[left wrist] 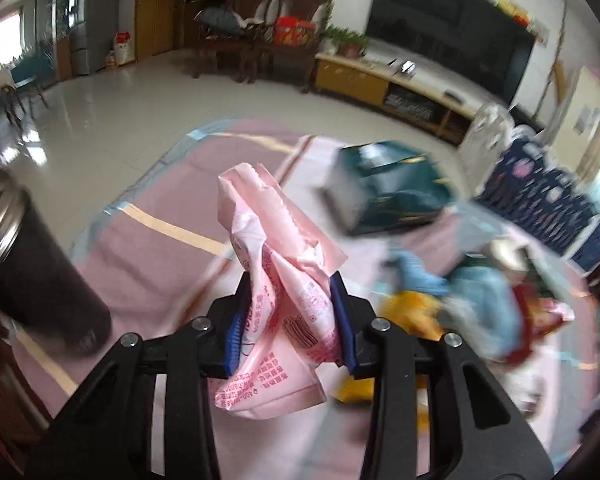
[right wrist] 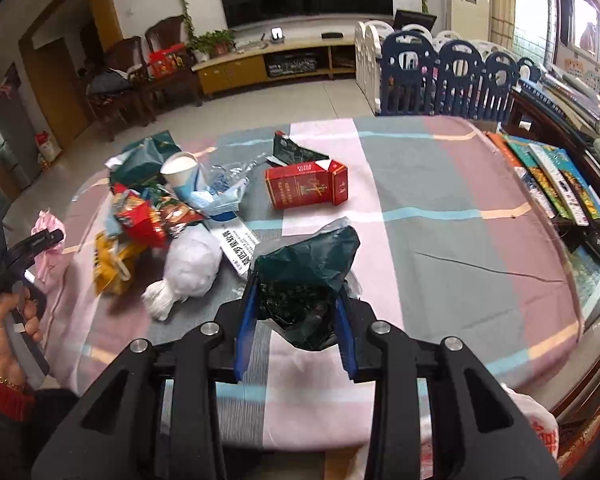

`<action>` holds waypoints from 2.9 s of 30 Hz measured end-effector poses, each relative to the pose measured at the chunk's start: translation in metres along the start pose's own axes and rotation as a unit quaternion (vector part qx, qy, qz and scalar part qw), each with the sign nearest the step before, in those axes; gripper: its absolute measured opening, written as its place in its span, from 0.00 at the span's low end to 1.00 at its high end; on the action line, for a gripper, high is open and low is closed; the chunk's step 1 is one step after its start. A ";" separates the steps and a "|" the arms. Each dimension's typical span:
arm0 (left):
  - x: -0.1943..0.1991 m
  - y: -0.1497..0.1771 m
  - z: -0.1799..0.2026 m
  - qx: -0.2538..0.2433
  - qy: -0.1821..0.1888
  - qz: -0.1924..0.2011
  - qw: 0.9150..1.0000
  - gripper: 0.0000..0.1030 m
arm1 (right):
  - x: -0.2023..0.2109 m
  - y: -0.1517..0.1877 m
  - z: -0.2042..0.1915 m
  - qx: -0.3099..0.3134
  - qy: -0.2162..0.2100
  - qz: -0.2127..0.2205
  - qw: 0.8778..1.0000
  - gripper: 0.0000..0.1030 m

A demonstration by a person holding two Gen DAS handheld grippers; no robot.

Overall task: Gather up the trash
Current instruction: 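Grasp the dark green bag with the right gripper and lift it, then carry both bags over the basket and open the right gripper to drop the green bag, then open the left gripper to drop the pink bag into the basket, then grasp the crumpled white tissue with the left gripper while the right gripper reaches the white plastic bag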

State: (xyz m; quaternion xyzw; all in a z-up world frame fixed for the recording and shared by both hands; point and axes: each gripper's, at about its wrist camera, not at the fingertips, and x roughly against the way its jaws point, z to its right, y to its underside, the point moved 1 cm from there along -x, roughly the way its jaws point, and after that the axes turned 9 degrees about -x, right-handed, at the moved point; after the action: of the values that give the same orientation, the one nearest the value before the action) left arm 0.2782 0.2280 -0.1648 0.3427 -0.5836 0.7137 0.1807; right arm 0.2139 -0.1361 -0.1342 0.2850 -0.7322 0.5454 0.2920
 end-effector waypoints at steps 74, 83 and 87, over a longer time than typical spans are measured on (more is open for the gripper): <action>0.241 0.202 0.294 -0.369 0.314 -0.061 0.872 0.93 | 0.201 0.082 0.215 -0.199 0.108 0.067 0.972 0.82; 0.110 0.108 0.145 -0.143 0.119 -0.091 0.978 0.68 | 0.164 0.083 0.199 -0.184 0.104 0.026 0.977 0.82; 0.061 0.085 0.131 -0.141 0.107 -0.090 0.980 0.65 | 0.142 0.082 0.191 -0.179 0.099 0.000 0.979 0.82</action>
State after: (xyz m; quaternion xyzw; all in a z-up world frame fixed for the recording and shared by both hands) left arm 0.2161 0.0727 -0.1714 0.2865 -0.6227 0.6373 0.3521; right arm 0.0368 -0.3142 -0.1262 0.1732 -0.7852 0.4311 0.4093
